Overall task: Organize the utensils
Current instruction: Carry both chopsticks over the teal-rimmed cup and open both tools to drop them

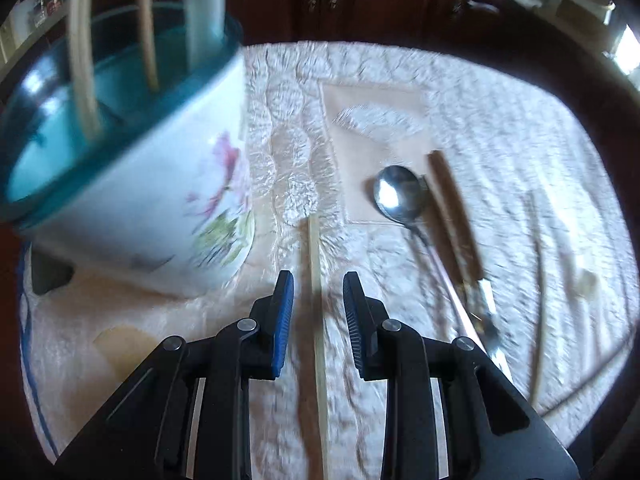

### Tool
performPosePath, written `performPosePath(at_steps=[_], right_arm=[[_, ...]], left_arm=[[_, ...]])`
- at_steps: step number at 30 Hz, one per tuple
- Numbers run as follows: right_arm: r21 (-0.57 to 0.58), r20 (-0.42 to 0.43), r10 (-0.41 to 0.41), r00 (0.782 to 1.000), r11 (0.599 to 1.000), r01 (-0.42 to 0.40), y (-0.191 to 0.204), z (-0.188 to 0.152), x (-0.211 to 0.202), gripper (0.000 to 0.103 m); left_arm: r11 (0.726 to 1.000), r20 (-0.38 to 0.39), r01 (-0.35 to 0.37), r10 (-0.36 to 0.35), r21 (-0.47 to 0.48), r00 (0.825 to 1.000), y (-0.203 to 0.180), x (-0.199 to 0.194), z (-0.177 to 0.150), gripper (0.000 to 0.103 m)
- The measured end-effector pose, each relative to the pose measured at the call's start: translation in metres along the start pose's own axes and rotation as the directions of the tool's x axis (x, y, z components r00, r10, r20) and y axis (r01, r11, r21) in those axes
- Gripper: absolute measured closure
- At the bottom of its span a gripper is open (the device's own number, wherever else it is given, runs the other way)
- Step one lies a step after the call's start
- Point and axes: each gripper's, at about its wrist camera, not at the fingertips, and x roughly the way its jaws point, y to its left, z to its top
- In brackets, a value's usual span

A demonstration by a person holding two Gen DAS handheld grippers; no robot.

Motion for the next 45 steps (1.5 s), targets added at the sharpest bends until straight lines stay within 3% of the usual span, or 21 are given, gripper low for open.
performPosePath(at_steps=[1, 2, 3, 5, 9, 12, 18, 23, 45], right_arm=[[0.004, 0.001, 0.001, 1.000, 1.000, -0.001, -0.001, 0.000, -0.001, 0.098], [0.005, 0.002, 0.001, 1.000, 1.000, -0.001, -0.002, -0.001, -0.002, 0.098], [0.005, 0.002, 0.000, 1.000, 1.000, 0.000, -0.002, -0.001, -0.003, 0.098], [0.005, 0.002, 0.001, 1.000, 1.000, -0.001, -0.002, -0.002, -0.005, 0.098], [-0.004, 0.010, 0.005, 1.000, 1.000, -0.005, 0.002, 0.000, -0.010, 0.098], [-0.012, 0.028, 0.023, 0.999, 1.000, -0.023, 0.008, 0.005, -0.016, 0.098], [-0.039, 0.055, 0.049, 0.997, 0.998, -0.047, 0.023, 0.018, -0.021, 0.098], [-0.074, 0.065, 0.067, 0.996, 0.995, -0.062, 0.042, 0.030, -0.022, 0.098], [-0.131, 0.091, 0.127, 0.988, 0.985, -0.115, 0.076, 0.062, -0.014, 0.098]], left_arm=[[1.000, -0.013, -0.002, 0.003, 0.004, 1.000, -0.001, 0.005, 0.001, 0.081], [1.000, -0.016, 0.004, -0.004, 0.008, 1.000, -0.002, 0.007, 0.002, 0.093], [1.000, -0.016, 0.021, -0.020, 0.015, 1.000, -0.002, 0.005, 0.002, 0.099], [0.996, -0.012, 0.092, -0.091, 0.008, 0.996, 0.002, -0.008, 0.001, 0.099], [0.974, 0.067, 0.220, -0.217, -0.044, 0.974, 0.026, -0.058, -0.002, 0.099], [0.962, 0.126, 0.265, -0.256, -0.060, 0.958, 0.043, -0.094, -0.005, 0.099], [0.960, 0.242, 0.272, -0.249, -0.066, 0.938, 0.067, -0.154, -0.010, 0.099], [0.963, 0.303, 0.259, -0.226, -0.073, 0.926, 0.076, -0.179, -0.005, 0.099], [0.969, 0.388, 0.222, -0.166, -0.104, 0.907, 0.105, -0.219, -0.002, 0.099]])
